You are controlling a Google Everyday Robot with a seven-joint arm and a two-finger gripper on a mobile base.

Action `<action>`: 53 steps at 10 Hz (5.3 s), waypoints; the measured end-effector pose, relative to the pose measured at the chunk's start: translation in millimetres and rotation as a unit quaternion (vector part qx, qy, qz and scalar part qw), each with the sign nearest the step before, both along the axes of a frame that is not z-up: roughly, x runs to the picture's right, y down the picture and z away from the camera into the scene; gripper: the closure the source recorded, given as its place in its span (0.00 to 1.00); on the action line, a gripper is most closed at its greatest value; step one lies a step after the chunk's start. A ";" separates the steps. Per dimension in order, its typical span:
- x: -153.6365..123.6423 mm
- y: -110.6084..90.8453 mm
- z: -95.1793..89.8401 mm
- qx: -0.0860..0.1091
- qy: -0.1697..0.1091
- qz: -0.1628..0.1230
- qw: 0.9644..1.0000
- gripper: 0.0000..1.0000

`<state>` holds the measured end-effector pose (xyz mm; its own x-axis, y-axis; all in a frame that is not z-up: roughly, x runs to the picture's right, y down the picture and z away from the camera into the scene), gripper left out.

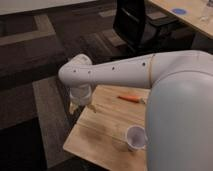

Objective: Place the white sponge in the ceramic bowl

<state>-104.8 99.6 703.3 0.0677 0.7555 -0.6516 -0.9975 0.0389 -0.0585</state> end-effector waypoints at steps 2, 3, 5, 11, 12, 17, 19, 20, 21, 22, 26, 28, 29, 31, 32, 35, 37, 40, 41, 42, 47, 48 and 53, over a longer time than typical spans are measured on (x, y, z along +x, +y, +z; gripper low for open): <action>0.0 -0.1 0.0 0.000 0.000 0.000 1.000 0.35; 0.0 -0.1 0.0 0.000 0.000 0.000 1.000 0.35; -0.1 -0.1 0.0 0.000 0.000 0.000 1.000 0.35; 0.0 0.0 0.0 0.000 0.000 0.000 1.000 0.35; 0.0 0.0 0.1 0.000 0.000 0.000 1.000 0.35; 0.0 0.0 0.1 0.000 0.000 0.000 1.000 0.35; 0.0 0.0 0.1 0.000 0.000 0.000 1.000 0.35; 0.0 0.0 0.1 0.000 0.000 0.000 1.000 0.35; 0.0 0.0 0.1 0.000 0.000 0.000 1.000 0.35; 0.1 0.9 0.7 -0.001 0.000 0.000 1.000 0.35; 0.1 0.5 0.6 -0.001 0.000 0.000 1.000 0.35; 4.6 -2.0 2.4 0.000 0.005 0.006 1.000 0.35; 17.5 -7.3 6.5 0.002 0.017 0.017 1.000 0.35; 47.1 -22.5 14.8 0.004 0.026 0.050 0.998 0.35; 57.2 -27.4 18.1 0.006 0.029 0.057 0.998 0.35; 123.5 -54.1 29.7 0.029 0.047 0.078 0.995 0.35; 182.0 -52.6 24.7 0.038 0.075 0.081 0.993 0.35; 284.4 4.0 -25.0 0.024 0.149 0.098 0.984 0.35; 293.7 15.5 -33.1 0.018 0.158 0.103 0.982 0.35; 300.6 29.1 -42.5 0.010 0.166 0.108 0.980 0.35; 312.6 27.4 -41.3 0.019 0.184 0.101 0.978 0.35; 351.6 27.2 -43.2 0.039 0.229 0.099 0.968 0.35; 399.1 69.5 -31.1 0.051 0.239 0.134 0.960 0.35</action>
